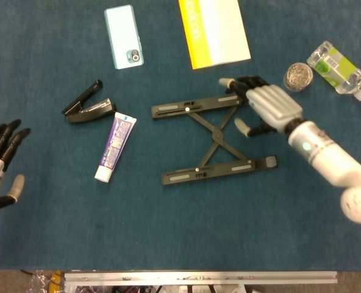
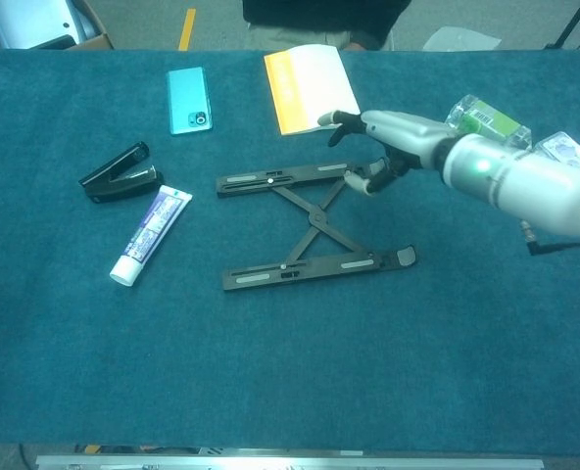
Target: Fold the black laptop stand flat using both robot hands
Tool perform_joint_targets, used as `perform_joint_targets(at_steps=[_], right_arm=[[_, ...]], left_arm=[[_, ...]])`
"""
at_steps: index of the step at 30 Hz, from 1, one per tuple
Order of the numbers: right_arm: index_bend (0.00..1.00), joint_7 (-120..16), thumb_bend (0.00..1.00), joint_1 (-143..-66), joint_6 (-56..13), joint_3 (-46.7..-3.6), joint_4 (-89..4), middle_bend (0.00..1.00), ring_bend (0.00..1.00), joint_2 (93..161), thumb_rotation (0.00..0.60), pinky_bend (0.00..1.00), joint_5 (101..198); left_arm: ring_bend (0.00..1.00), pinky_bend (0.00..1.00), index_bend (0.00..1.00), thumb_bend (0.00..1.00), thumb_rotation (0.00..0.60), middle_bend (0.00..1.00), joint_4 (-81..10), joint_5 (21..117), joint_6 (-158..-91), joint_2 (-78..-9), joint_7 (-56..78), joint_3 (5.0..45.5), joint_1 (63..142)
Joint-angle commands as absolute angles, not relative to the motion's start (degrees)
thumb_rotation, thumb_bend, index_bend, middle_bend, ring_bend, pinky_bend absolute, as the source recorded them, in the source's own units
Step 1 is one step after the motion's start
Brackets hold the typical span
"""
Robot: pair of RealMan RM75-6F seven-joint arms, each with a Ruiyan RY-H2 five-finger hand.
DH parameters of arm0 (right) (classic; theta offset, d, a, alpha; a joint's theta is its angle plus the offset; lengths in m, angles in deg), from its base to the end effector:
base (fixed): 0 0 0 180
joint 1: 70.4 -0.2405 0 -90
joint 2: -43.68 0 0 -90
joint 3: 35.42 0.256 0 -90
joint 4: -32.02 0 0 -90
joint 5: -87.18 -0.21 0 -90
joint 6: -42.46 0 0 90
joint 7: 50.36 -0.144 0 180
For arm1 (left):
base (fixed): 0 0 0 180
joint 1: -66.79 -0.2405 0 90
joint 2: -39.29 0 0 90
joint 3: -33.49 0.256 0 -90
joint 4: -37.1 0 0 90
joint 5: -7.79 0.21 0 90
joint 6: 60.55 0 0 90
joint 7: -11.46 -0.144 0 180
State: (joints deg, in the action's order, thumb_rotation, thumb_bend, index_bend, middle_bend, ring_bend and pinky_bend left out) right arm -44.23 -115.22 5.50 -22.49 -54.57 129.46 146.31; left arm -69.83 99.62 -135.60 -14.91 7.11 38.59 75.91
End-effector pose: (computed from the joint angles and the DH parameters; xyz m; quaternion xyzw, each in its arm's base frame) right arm -0.1398 -0.3426 -0.0322 0.7370 -0.5147 0.3310 0.2870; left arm -0.2677 0.1621 0.1457 -0.6936 -0.4246 -0.3278 0.4807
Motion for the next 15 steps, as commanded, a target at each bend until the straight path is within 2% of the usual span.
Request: perform_joint_targets(at_steps=[1, 9, 15], right_arm=[[0.00, -44.73, 0.50, -118.45, 7.70, -21.28, -50.07, 0.23, 0.04, 132.39, 0.530, 0.04, 142.76], [0.00, -42.40, 0.49, -122.25, 9.43, -23.03, -44.60, 0.23, 0.04, 135.66, 0.526, 0.04, 135.26], [0.00, -40.49, 0.48, -123.31, 8.91, -25.17, -44.15, 0.23, 0.04, 135.96, 0.524, 0.04, 132.52]], left_arm=[[0.00, 0.03, 0.00, 0.47, 0.600, 0.00, -69.78, 99.38, -135.78, -14.79, 7.23, 38.67, 75.68], [0.00, 0.03, 0.00, 0.47, 0.600, 0.00, -69.53, 99.18, -136.21, -14.49, 7.83, 38.72, 75.30], [0.00, 0.02, 0.00, 0.47, 0.600, 0.00, -69.01, 99.18, -136.23, -14.66, 8.40, 38.80, 75.16]])
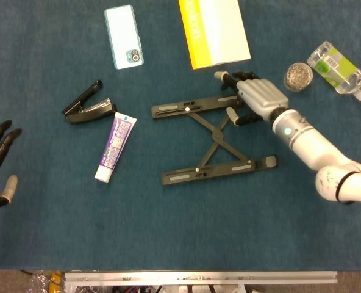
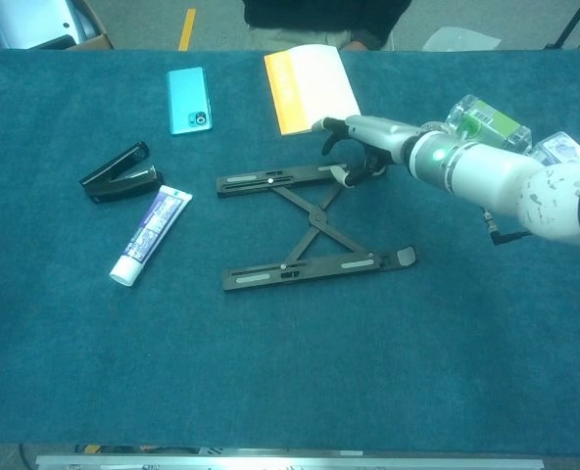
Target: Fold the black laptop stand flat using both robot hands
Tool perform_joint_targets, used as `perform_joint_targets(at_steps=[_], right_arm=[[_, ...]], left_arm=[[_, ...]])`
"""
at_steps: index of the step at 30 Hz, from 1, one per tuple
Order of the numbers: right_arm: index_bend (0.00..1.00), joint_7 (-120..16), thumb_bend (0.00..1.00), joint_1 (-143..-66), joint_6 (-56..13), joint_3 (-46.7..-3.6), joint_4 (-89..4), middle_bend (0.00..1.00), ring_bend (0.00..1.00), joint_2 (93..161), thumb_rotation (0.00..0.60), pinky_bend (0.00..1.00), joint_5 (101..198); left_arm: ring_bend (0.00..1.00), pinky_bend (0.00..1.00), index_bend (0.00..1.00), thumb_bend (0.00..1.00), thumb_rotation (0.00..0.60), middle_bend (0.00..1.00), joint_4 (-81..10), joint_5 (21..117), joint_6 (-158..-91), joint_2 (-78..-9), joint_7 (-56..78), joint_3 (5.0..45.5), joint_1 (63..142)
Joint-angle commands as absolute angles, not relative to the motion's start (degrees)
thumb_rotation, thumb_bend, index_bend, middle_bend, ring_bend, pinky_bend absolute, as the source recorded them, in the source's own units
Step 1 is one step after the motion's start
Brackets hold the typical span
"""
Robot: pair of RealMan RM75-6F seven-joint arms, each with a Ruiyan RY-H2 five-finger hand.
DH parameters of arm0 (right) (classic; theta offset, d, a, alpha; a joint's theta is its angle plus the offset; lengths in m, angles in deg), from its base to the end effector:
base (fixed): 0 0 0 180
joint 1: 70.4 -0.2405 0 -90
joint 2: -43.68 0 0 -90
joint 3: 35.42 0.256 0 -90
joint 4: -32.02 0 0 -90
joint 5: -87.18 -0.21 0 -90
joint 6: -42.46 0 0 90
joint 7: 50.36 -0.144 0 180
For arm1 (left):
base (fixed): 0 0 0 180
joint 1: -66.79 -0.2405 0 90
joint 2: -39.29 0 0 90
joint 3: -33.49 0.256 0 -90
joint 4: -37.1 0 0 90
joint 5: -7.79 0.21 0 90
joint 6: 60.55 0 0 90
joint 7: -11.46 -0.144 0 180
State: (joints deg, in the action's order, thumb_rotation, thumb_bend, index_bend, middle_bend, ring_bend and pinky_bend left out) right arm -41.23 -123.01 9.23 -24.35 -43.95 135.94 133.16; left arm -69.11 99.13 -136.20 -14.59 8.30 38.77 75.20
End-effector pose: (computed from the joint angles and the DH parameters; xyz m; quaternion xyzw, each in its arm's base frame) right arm -0.1381 -0.3696 -0.0653 0.7274 -0.5449 0.2858 0.3036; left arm -0.2741 0.1590 0.1497 -0.6852 -0.4318 -0.3252 0.4881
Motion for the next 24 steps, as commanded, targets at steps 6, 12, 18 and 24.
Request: perform_joint_targets(at_steps=[6, 12, 18, 24], right_arm=[[0.00, -39.11, 0.48, -123.43, 8.33, -27.19, -46.16, 0.23, 0.04, 134.84, 0.523, 0.04, 131.40], [0.00, -39.13, 0.47, -121.19, 5.57, -29.42, -54.13, 0.23, 0.05, 130.37, 0.516, 0.04, 132.60], [0.00, -40.25, 0.46, -118.66, 3.81, -31.57, -61.58, 0.23, 0.05, 126.11, 0.512, 0.04, 134.24], [0.00, -42.66, 0.45, -116.66, 0.77, -30.61, -65.03, 0.21, 0.04, 123.40, 0.510, 0.04, 137.40]], left_arm=[[0.00, 0.03, 0.00, 0.47, 0.600, 0.00, -68.75, 99.46, -136.12, -14.77, 8.64, 39.00, 75.11], [0.00, 0.03, 0.00, 0.47, 0.600, 0.00, -68.47, 100.10, -136.04, -14.72, 8.96, 39.23, 75.15], [0.00, 0.02, 0.00, 0.47, 0.600, 0.00, -68.75, 101.02, -134.73, -14.32, 8.62, 39.70, 75.84], [0.00, 0.00, 0.00, 0.47, 0.600, 0.00, -69.66, 103.49, -132.90, -13.06, 7.81, 41.00, 76.80]])
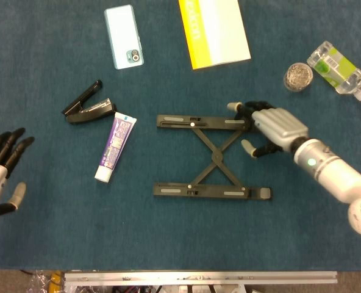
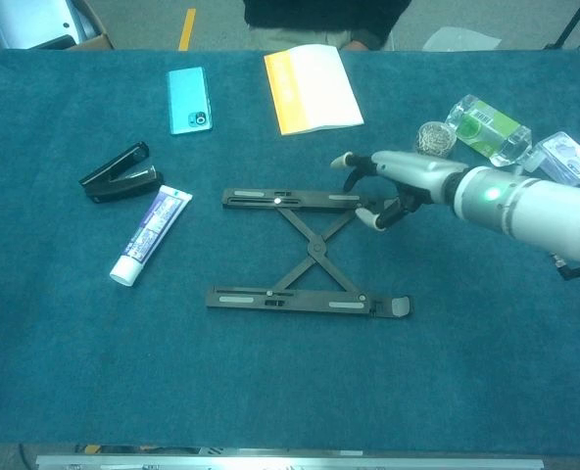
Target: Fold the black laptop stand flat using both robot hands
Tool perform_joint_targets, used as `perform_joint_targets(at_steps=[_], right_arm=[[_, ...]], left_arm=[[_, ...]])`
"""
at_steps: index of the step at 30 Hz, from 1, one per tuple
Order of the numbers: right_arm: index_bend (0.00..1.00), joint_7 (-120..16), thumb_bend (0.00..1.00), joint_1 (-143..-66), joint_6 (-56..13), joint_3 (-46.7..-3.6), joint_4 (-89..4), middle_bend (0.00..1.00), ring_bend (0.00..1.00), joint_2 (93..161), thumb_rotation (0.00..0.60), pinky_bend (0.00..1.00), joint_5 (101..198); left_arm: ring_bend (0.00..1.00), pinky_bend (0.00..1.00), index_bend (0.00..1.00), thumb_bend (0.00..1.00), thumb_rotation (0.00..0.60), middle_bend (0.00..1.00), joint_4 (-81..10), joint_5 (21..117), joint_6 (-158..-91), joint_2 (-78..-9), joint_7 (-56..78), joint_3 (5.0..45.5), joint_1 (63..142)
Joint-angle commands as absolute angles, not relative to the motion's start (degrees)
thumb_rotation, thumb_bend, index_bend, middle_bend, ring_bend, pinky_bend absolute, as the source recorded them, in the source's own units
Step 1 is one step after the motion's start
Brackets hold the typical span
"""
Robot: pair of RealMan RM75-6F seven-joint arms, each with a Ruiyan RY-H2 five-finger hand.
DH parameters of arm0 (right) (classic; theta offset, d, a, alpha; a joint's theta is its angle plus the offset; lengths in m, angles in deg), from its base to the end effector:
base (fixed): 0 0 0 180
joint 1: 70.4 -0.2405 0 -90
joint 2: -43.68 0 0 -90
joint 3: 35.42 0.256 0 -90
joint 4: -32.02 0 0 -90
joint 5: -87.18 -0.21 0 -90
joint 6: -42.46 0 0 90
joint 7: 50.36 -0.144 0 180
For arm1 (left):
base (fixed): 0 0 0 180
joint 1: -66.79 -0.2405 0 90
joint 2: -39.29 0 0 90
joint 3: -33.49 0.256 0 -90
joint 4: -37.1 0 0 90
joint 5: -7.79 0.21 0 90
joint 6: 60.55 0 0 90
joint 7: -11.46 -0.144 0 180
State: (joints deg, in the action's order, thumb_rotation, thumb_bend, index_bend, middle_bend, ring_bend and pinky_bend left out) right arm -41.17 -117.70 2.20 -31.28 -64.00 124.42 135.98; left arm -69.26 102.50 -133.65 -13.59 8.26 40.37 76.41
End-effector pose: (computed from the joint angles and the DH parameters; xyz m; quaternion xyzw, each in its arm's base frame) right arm -0.1559 -0.3065 -0.0284 0.7353 -0.5566 0.2686 0.2780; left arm -0.2696 0.1550 0.1437 -0.7177 -0.4237 -0.3099 0.4575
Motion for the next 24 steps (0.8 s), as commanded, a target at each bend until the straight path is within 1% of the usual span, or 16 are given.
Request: perform_joint_targets(at_steps=[1, 3, 5, 7, 11, 16, 21, 24], right_arm=[[0.00, -43.41, 0.43, -116.39, 0.29, -30.06, -65.15, 0.21, 0.04, 123.16, 0.509, 0.04, 137.75], [0.00, -44.97, 0.38, -115.88, -0.81, -28.73, -65.03, 0.21, 0.04, 122.74, 0.508, 0.04, 138.50], [0.00, -45.26, 0.27, -115.79, -1.77, -27.91, -64.65, 0.20, 0.04, 122.48, 0.509, 0.04, 138.98], [0.00, -44.83, 0.18, -116.03, -2.54, -27.24, -64.22, 0.20, 0.04, 122.36, 0.507, 0.04, 138.96], [0.00, -43.77, 0.08, -116.73, -2.91, -26.66, -63.96, 0.20, 0.04, 122.71, 0.508, 0.04, 138.23], [0.00, -42.32, 0.01, -117.66, -2.10, -26.98, -64.32, 0.18, 0.02, 122.99, 0.509, 0.04, 136.70], [0.00, -39.94, 0.00, -118.53, -1.74, -28.22, -64.39, 0.15, 0.01, 123.77, 0.510, 0.04, 134.81], [0.00, -39.06, 0.00, -118.83, -1.52, -28.92, -64.07, 0.15, 0.00, 124.35, 0.509, 0.04, 133.70]], left_arm=[[0.00, 0.00, 0.00, 0.47, 0.600, 0.00, -69.89, 104.10, -132.49, -12.80, 7.49, 41.34, 76.98], [0.00, 0.00, 0.00, 0.46, 0.600, 0.00, -70.73, 105.30, -131.23, -12.28, 6.45, 42.09, 77.50], [0.00, 0.00, 0.00, 0.43, 0.600, 0.00, -71.74, 106.19, -129.96, -12.20, 5.14, 42.51, 78.11], [0.00, 0.00, 0.00, 0.40, 0.600, 0.00, -73.19, 106.79, -127.80, -12.68, 3.54, 42.58, 79.30], [0.00, 0.00, 0.00, 0.39, 0.600, 0.00, -76.20, 106.67, -123.36, -14.76, -0.92, 41.71, 81.91], [0.00, 0.00, 0.00, 0.33, 0.600, 0.00, -80.52, 101.79, -116.65, -17.64, -8.09, 40.08, 85.08], [0.00, 0.00, 0.00, 0.29, 0.600, 0.00, -82.65, 95.02, -113.16, -21.83, -17.51, 38.66, 86.85], [0.00, 0.00, 0.00, 0.29, 0.600, 0.00, -82.93, 91.64, -112.70, -24.98, -21.14, 38.15, 87.41]])
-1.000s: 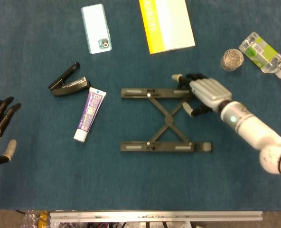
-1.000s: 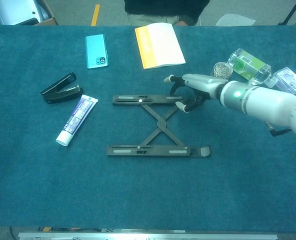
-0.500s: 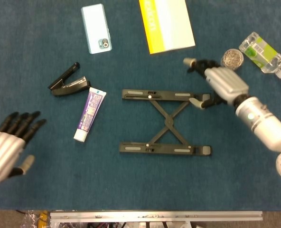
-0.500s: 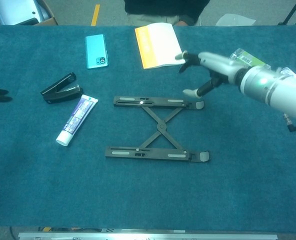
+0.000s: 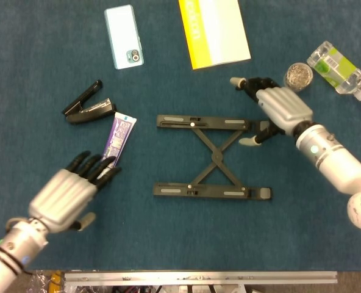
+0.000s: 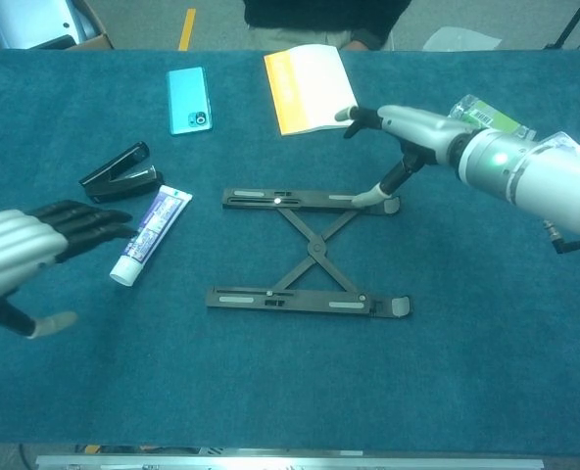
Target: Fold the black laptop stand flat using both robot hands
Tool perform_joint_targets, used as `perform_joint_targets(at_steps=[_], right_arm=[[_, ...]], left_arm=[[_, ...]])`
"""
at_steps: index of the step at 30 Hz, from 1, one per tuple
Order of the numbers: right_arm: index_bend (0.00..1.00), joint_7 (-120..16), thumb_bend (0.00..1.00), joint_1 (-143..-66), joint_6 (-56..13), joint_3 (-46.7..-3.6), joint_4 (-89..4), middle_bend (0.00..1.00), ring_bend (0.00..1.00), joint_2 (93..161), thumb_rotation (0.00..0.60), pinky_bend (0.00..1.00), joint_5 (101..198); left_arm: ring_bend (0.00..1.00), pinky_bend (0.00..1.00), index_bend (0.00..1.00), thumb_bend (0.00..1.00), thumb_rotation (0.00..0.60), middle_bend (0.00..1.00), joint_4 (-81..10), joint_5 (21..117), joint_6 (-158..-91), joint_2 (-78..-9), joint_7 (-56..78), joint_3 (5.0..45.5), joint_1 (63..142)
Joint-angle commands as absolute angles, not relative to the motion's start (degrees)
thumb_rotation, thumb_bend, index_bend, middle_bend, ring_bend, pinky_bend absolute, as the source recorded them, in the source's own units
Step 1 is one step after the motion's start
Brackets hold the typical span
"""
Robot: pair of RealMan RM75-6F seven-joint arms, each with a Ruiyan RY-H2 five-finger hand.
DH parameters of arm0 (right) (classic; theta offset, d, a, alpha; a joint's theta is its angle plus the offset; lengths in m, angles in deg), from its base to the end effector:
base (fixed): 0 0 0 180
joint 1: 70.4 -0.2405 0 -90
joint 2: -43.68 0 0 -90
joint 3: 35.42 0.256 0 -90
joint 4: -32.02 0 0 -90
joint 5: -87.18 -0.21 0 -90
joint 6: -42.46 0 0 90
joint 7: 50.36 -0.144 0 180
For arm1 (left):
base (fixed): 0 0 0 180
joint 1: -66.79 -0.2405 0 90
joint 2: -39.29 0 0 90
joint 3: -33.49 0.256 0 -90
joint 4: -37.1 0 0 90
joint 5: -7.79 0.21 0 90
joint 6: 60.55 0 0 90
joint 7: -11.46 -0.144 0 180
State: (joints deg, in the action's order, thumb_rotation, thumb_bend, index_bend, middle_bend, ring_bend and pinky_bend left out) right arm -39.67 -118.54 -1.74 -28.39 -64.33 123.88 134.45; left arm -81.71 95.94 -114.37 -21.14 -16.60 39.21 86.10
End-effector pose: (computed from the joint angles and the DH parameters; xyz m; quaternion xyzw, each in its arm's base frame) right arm -0.1414 -0.3260 -0.0132 0.7197 -0.5403 0.3090 0.3077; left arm -0.1925 0.1624 0.0630 -0.8356 -0.3612 -0.2501 0.3297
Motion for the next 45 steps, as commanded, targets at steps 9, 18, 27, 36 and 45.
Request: perform_joint_targets(at_steps=[9, 18, 27, 36, 45], right_arm=[[0.00, -36.36, 0.00, -120.11, -1.23, -30.35, -63.31, 0.14, 0.00, 126.02, 0.509, 0.04, 132.04], [0.00, -36.73, 0.00, -120.61, -0.69, -30.24, -62.01, 0.14, 0.00, 127.78, 0.514, 0.04, 130.32], [0.00, -37.33, 0.04, -121.37, 1.12, -30.49, -59.04, 0.14, 0.00, 130.49, 0.515, 0.04, 129.32], [0.00, -36.42, 0.05, -122.05, 1.56, -31.42, -58.58, 0.14, 0.00, 131.82, 0.516, 0.04, 128.89], [0.00, -36.08, 0.05, -122.25, 1.19, -31.70, -58.84, 0.14, 0.00, 131.99, 0.516, 0.04, 128.69]], left_arm=[[0.00, 0.00, 0.00, 0.29, 0.600, 0.00, -83.28, 82.92, -113.21, -35.17, -30.30, 36.90, 89.65], [0.00, 0.00, 0.00, 0.29, 0.600, 0.00, -79.47, 74.59, -115.01, -44.18, -35.14, 35.03, 92.85], [0.00, 0.00, 0.00, 0.29, 0.600, 0.00, -75.57, 69.13, -117.83, -49.22, -36.30, 33.72, 95.33], [0.00, 0.00, 0.00, 0.29, 0.600, 0.00, -73.62, 66.46, -119.14, -52.17, -36.05, 34.11, 97.33], [0.00, 0.00, 0.00, 0.29, 0.600, 0.00, -70.82, 67.67, -122.44, -56.49, -33.96, 34.93, 97.20]])
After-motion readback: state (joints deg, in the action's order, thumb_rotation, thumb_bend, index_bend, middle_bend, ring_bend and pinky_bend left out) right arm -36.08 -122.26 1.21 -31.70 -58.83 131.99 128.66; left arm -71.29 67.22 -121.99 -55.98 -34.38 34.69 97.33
